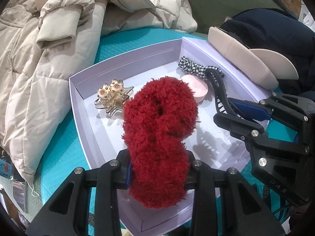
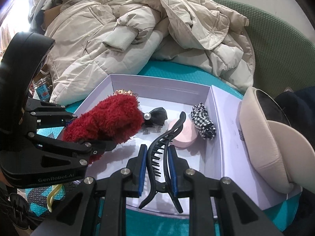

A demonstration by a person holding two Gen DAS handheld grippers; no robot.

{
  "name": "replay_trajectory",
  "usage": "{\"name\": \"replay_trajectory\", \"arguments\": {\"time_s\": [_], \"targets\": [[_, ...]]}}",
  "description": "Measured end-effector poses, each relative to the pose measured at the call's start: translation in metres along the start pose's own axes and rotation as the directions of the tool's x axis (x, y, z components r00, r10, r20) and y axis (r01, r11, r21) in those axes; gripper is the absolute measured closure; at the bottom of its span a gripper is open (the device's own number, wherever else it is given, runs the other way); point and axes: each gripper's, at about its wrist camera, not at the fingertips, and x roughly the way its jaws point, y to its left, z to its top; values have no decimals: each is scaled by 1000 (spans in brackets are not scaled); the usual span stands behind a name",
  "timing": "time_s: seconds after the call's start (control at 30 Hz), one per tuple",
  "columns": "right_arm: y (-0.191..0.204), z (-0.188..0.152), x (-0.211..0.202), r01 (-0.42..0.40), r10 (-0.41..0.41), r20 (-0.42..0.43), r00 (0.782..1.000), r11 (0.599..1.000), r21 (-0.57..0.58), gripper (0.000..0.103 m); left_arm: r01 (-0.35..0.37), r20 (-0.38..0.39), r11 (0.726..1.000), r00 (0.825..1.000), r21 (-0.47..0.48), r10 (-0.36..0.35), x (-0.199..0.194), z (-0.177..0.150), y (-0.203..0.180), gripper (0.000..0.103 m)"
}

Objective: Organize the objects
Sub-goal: 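Carry the red scrunchie with the left tool while the right tool carries the black clip, then release the red scrunchie in the box while the right tool releases the black clip, then withdraw both tools from the box toward the cream claw clip and black hair tie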

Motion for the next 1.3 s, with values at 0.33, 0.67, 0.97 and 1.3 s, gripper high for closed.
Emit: {"name": "replay_trajectory", "arguments": {"time_s": [0.33, 0.67, 0.97, 1.3], "targets": [[-3, 1, 11, 54, -54, -44, 998, 999, 6, 79, -10, -19, 1000, 1000, -8, 10, 8, -1, 0, 57], [-3, 2, -5, 92, -90, -37, 995, 995, 37, 61, -24, 40, 997, 999, -74, 27, -24, -8, 5, 43], [13, -2, -34, 77, -76, -7, 997, 995, 60, 60, -43, 62, 990, 997, -133, 52, -62, -32, 14, 42], [46, -13, -68, 52, -52, 8, 999, 998, 48, 61, -71, 81, 978, 993, -198, 88, -107, -73, 33, 42]]}}
